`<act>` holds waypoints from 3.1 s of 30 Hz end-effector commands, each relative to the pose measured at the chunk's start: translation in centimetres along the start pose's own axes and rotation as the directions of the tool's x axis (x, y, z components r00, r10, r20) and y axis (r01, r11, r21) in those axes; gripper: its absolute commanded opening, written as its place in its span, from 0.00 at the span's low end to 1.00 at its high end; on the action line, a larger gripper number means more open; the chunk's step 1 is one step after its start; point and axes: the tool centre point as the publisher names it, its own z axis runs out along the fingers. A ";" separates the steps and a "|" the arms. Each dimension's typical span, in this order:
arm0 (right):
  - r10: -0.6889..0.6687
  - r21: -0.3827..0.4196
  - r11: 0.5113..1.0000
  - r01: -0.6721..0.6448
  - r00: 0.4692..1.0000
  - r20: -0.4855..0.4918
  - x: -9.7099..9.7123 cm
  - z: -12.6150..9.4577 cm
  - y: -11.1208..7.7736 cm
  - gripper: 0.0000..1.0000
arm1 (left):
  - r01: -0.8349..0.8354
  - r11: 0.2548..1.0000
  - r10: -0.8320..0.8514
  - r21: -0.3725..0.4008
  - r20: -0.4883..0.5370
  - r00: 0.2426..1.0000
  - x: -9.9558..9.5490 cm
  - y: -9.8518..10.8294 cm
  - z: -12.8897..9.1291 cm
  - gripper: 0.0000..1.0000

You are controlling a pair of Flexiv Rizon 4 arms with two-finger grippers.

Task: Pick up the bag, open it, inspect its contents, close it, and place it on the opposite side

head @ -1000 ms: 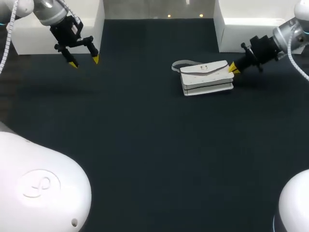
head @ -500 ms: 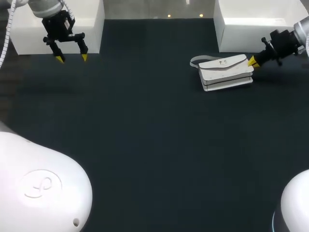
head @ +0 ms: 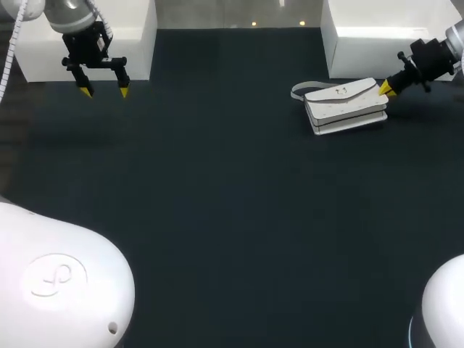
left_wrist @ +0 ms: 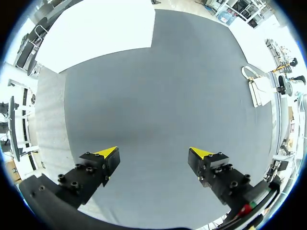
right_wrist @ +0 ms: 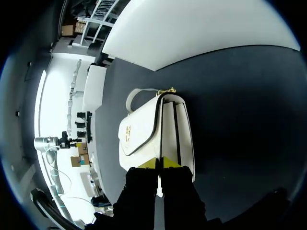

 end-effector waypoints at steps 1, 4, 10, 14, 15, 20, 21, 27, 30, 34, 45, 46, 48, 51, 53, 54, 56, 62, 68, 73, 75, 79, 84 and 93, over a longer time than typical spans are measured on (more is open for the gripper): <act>0.008 0.024 1.000 -0.008 1.000 0.002 -1.1 -1.4 0.7 0.00 | 0.004 1.000 -0.004 0.019 -0.003 1.000 -0.2 0.5 0.0 1.00; 0.036 -0.012 0.999 -0.036 0.999 -0.003 -2.5 -2.8 0.8 0.00 | 0.009 1.000 -0.009 0.018 -0.003 1.000 -0.4 0.6 0.0 1.00; 0.060 -0.074 0.995 -0.060 0.998 0.000 -4.6 -5.4 0.9 0.00 | 0.011 1.000 -0.011 0.014 -0.001 1.000 -0.4 0.6 0.0 1.00; 0.068 -0.097 0.993 -0.068 0.998 0.002 -5.3 -6.6 1.0 0.00 | 0.010 1.000 -0.010 0.011 -0.006 1.000 -0.4 0.6 0.0 1.00; 0.068 -0.103 0.992 -0.067 0.998 0.004 -5.6 -6.9 1.0 0.00 | 0.010 1.000 -0.010 0.010 -0.007 1.000 -0.4 0.6 0.0 1.00; 0.088 -0.113 0.990 -0.085 0.996 0.015 -6.8 -8.1 1.6 0.00 | 0.008 1.000 -0.008 0.003 -0.006 1.000 -0.3 0.5 0.1 1.00; 0.092 -0.114 0.989 -0.089 0.995 0.025 -6.9 -8.3 1.7 0.00 | 0.008 1.000 -0.008 0.003 -0.007 1.000 -0.3 0.5 0.1 1.00; 0.107 -0.122 0.987 -0.102 0.994 0.029 -7.9 -9.3 2.1 0.00 | 0.008 1.000 -0.008 0.003 -0.007 1.000 -0.3 0.4 0.1 1.00; 0.124 -0.121 0.986 -0.118 0.991 0.047 -8.3 -9.8 2.4 0.00 | 0.007 1.000 -0.007 0.002 -0.005 1.000 -0.3 0.5 0.0 1.00; 0.146 -0.121 0.983 -0.138 0.987 0.060 -8.8 -10.8 3.1 0.00 | 0.005 1.000 -0.005 -0.001 -0.004 1.000 -0.2 0.6 0.0 1.00; 0.217 -0.113 0.973 -0.204 0.968 0.124 -9.3 -11.5 4.1 0.00 | -0.006 1.000 0.006 -0.008 -0.010 1.000 0.1 0.6 0.1 1.00; 0.224 -0.113 0.971 -0.210 0.966 0.128 -9.3 -11.5 4.1 0.00 | -0.007 1.000 0.007 -0.009 -0.010 1.000 0.1 0.7 0.1 1.00; 0.233 -0.113 0.969 -0.219 0.963 0.137 -9.3 -11.4 4.1 0.00 | -0.008 1.000 0.008 -0.011 -0.010 1.000 0.2 0.7 0.1 1.00; 0.245 -0.110 0.967 -0.230 0.958 0.146 -9.3 -11.4 4.2 0.19 | -0.011 1.000 0.011 -0.011 -0.010 1.000 0.2 0.8 0.1 1.00; 0.249 -0.110 0.966 -0.234 0.957 0.148 -9.3 -11.4 4.2 0.77 | -0.014 1.000 0.014 -0.011 -0.011 1.000 0.2 0.9 0.1 1.00; 0.251 -0.111 0.965 -0.236 0.957 0.147 -9.3 -11.4 4.2 1.00 | -0.014 1.000 0.014 -0.011 -0.012 1.000 0.2 0.9 0.1 1.00; 0.252 -0.113 0.965 -0.237 0.957 0.146 -9.3 -11.4 4.2 1.00 | -0.015 1.000 0.015 -0.011 -0.013 1.000 0.2 1.0 0.1 1.00; 0.249 -0.115 0.966 -0.233 0.957 0.152 -9.3 -11.6 3.3 1.00 | -0.016 1.000 0.015 -0.011 -0.015 1.000 0.2 1.1 0.1 1.00; 0.263 -0.103 0.963 -0.249 0.952 0.157 -9.6 -11.2 1.9 1.00 | -0.021 1.000 0.021 -0.013 -0.020 1.000 0.2 1.2 0.2 1.00; 0.252 -0.079 0.967 -0.243 0.957 0.144 -9.3 -10.1 0.7 1.00 | -0.021 1.000 0.021 -0.011 -0.024 0.999 0.1 1.1 0.3 1.00; 0.286 -0.081 0.958 -0.277 0.948 0.138 -9.4 -10.1 0.5 1.00 | -0.021 1.000 0.020 -0.018 -0.024 0.999 0.0 1.1 0.2 1.00; 0.286 -0.081 0.958 -0.277 0.948 0.138 -9.4 -10.1 0.5 1.00 | -0.021 1.000 0.020 -0.018 -0.024 0.999 0.0 1.1 0.2 1.00; 0.286 -0.081 0.958 -0.277 0.948 0.138 -9.4 -10.1 0.5 1.00 | -0.021 1.000 0.020 -0.018 -0.024 0.999 0.0 1.1 0.2 1.00; 0.283 -0.062 0.959 -0.278 0.952 0.113 -9.4 -9.6 0.8 1.00 | -0.021 1.000 0.020 -0.018 -0.024 0.999 0.0 1.1 0.2 1.00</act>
